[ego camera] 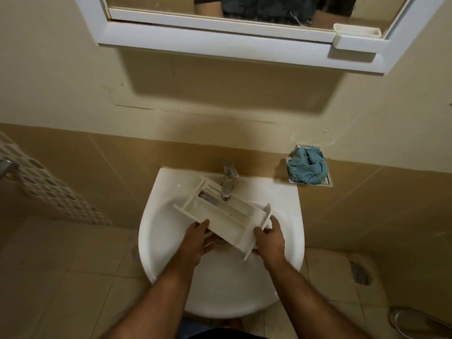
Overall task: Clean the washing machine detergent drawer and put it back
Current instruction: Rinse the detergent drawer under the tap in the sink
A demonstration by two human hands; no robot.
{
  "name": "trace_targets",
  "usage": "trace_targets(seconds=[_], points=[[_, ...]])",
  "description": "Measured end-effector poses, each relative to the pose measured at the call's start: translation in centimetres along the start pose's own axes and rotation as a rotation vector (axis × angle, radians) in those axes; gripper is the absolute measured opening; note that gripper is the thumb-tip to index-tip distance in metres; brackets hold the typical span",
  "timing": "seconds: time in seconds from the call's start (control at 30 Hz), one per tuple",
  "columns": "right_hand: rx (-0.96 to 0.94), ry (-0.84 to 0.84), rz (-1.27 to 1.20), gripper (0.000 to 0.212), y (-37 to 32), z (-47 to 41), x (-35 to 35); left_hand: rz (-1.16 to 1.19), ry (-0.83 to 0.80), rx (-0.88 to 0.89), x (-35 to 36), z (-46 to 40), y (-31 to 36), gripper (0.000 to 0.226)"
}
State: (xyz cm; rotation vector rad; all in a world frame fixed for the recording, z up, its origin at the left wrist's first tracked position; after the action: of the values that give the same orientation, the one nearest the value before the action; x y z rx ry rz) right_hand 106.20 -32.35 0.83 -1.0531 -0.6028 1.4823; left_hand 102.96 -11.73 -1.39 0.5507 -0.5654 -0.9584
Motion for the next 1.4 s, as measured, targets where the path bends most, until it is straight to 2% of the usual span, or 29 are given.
trace_targets(seconds=[0.13,0.3,0.4,0.47,0.63,0.77,0.93,1.23,1.4], points=[[-0.015,0.064,0.046,0.056,-0.1,0.2,-0.6,-0.034,-0.038,0.021,0.5,0.1,0.2,0.013],[-0.053,0.027,0.103,0.057,0.0,1.1,-0.1,0.014,-0.038,-0.032,-0.4,0.5,-0.6,0.012],[-0.015,0.057,0.103,0.057,0.4,1.0,-0.5,-0.013,-0.074,-0.031,-0.3,0.9,-0.9,0.012],[0.021,0.019,0.047,0.057,0.9,1.1,-0.7,-0.014,-0.073,-0.007,-0.5,1.2,-0.8,0.011],[0.105,-0.092,-0.059,0.051,1.9,1.4,-0.2,0.079,-0.037,0.02,-2.1,1.7,-0.6,0.022],[0.178,-0.17,-0.142,0.037,2.5,1.9,0.5,0.036,-0.029,0.084,-3.1,2.8,-0.3,0.037],[0.25,-0.256,-0.143,0.032,3.4,2.1,1.2,0.024,-0.001,0.1,-4.0,3.8,0.1,0.049],[0.348,-0.296,-0.15,0.014,4.2,2.3,2.3,-0.039,0.111,0.184,-3.2,4.7,2.0,0.06],[0.504,-0.341,-0.157,0.013,4.2,1.7,2.2,-0.133,0.173,0.228,-2.1,5.0,3.0,0.073]])
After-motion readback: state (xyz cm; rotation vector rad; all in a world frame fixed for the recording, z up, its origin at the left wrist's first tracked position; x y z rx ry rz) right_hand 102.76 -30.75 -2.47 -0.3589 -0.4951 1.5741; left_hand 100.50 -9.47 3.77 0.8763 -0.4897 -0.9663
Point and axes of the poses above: each hand's wrist, its own z-axis away from the middle knuckle, its own x-axis out of the palm, y = z × x, the point moved 4 cm from there along -z, towards the middle knuckle
